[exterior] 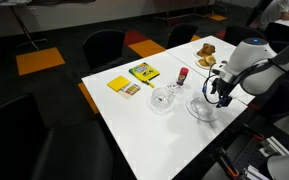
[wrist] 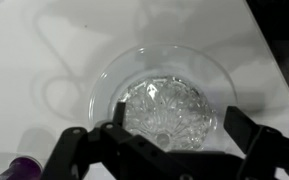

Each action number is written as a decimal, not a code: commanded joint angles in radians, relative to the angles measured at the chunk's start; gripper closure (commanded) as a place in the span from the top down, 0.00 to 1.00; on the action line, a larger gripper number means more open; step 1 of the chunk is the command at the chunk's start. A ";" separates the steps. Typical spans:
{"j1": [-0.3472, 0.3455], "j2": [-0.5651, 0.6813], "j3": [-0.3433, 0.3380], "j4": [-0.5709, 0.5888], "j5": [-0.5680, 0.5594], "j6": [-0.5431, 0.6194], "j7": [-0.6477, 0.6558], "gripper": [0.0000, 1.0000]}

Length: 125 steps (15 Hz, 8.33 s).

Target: Cover the glass jar with the glass lid

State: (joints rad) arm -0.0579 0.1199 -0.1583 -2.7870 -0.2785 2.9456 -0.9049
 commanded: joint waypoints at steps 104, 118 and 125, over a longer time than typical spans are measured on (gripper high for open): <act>-0.060 0.109 0.062 0.052 -0.090 0.143 0.388 0.63; 0.011 0.142 0.017 0.088 -0.124 0.157 0.393 0.08; -0.016 0.139 0.051 0.080 -0.124 0.163 0.390 0.04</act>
State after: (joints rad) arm -0.0597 0.2440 -0.1182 -2.7091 -0.3870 3.0951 -0.5274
